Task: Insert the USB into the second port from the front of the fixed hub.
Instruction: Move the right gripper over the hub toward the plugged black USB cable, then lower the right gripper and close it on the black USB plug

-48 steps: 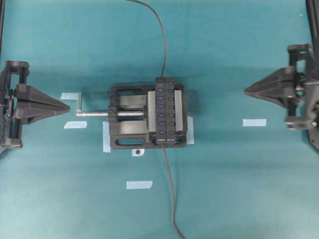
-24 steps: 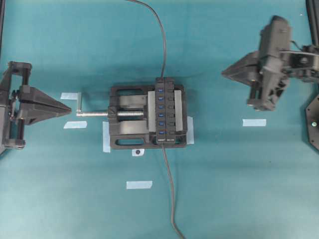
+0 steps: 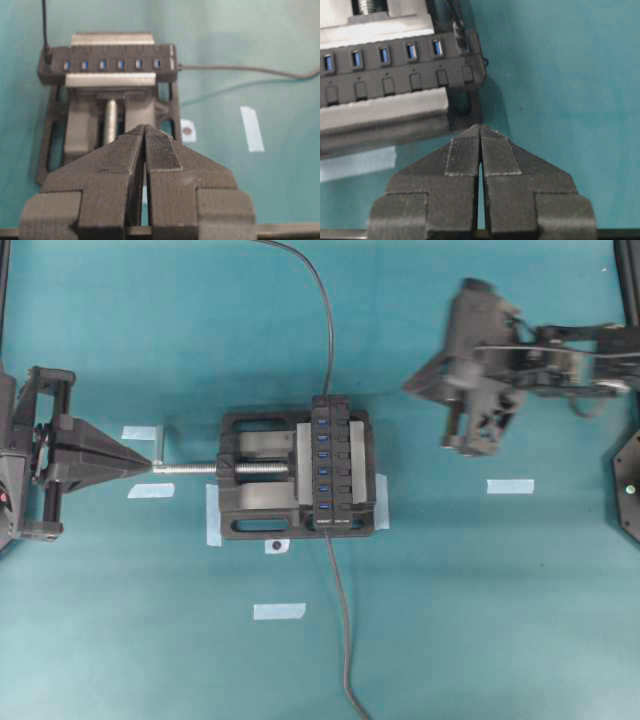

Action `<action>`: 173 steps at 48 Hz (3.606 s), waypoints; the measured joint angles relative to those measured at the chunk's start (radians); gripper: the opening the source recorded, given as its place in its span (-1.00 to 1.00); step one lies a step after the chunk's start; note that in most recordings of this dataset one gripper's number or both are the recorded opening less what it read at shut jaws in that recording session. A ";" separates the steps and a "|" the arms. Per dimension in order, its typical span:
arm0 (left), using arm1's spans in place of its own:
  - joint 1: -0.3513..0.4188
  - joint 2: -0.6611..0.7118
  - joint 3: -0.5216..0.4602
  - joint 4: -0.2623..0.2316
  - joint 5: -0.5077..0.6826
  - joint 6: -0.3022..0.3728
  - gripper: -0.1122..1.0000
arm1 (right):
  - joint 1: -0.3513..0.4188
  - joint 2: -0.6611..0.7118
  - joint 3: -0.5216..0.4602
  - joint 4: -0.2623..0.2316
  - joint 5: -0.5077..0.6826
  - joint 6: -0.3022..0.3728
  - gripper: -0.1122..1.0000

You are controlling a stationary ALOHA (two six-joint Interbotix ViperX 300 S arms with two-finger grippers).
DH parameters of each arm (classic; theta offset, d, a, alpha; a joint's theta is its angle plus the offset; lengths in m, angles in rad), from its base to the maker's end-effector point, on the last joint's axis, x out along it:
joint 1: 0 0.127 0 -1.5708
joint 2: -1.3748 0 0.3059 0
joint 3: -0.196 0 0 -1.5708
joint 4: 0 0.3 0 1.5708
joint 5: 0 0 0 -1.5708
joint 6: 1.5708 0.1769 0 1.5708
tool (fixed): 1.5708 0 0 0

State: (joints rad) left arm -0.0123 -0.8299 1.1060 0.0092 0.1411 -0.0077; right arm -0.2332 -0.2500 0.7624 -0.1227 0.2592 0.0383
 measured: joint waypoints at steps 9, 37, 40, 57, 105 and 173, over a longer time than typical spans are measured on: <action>0.000 -0.002 0.000 0.000 0.011 0.000 -0.80 | 0.000 0.097 -0.066 0.000 -0.003 0.000 -0.80; 0.000 -0.015 0.000 0.000 0.078 0.000 -0.80 | 0.017 0.236 -0.163 0.000 -0.009 -0.002 -0.80; 0.000 -0.015 0.000 0.000 0.078 -0.002 -0.80 | 0.018 0.244 -0.172 0.000 -0.003 -0.002 -0.80; 0.000 -0.023 0.000 0.000 0.078 0.000 -0.80 | 0.021 0.264 -0.190 0.000 0.018 -0.002 -0.80; -0.002 -0.057 0.000 0.000 0.081 0.000 -0.80 | 0.023 0.267 -0.196 0.000 -0.012 -0.002 0.75; 0.000 -0.058 0.000 0.000 0.080 0.000 -0.80 | 0.006 0.347 -0.219 0.000 -0.123 0.000 0.75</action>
State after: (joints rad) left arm -0.0123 -0.8882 1.1060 0.0092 0.2209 -0.0077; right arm -0.2270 0.0966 0.5430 -0.1227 0.1365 0.0383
